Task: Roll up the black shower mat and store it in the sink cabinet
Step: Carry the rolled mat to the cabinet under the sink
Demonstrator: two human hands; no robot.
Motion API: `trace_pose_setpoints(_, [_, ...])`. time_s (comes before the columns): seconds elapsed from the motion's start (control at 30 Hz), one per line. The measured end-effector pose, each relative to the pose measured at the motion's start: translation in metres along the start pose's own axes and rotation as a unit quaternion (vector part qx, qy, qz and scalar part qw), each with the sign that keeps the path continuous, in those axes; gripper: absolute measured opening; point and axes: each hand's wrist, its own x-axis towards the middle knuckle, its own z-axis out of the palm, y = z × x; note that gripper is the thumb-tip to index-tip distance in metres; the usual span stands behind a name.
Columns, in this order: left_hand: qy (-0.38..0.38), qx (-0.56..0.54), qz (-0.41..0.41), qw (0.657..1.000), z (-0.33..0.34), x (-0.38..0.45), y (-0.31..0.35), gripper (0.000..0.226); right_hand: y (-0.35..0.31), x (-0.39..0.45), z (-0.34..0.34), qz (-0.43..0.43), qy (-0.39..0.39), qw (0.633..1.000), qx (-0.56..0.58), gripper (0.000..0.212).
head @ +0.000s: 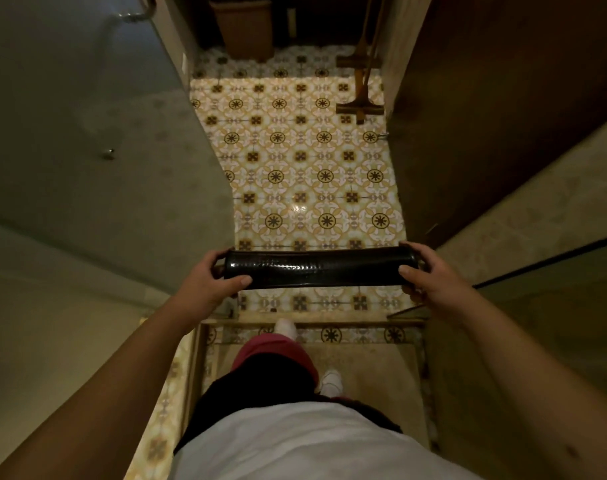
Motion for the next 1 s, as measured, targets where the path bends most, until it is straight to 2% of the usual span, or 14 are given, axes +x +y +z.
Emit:
trace_pose_setpoints(0.1, [-0.003, 0.021, 0.004, 1.000, -0.005, 0.039, 0.015, 0.058, -0.018, 0.029, 0.001, -0.008, 0.006, 1.000, -0.008, 0.042])
trace_pose_setpoints(0.33, [-0.023, 0.044, 0.015, 0.999, -0.018, 0.150, 0.053, 0.070, -0.075, 0.114, -0.005, -0.014, 0.040, 0.998, -0.049, 0.051])
trace_pose_setpoints(0.53, [-0.032, 0.065, 0.028, 0.997, -0.030, 0.237, 0.103, 0.069, -0.129, 0.173, 0.005, -0.015, 0.094, 0.993, -0.064, 0.056])
trace_pose_setpoints(0.73, [-0.044, 0.085, 0.034, 0.995, -0.049, 0.287, 0.134, 0.067, -0.173, 0.212, 0.020, -0.014, 0.098, 0.993, -0.065, 0.058])
trace_pose_setpoints(1.0, [-0.017, 0.101, 0.040, 0.994, -0.062, 0.345, 0.169, 0.074, -0.230, 0.277, 0.017, -0.030, 0.096, 0.991, -0.092, 0.062])
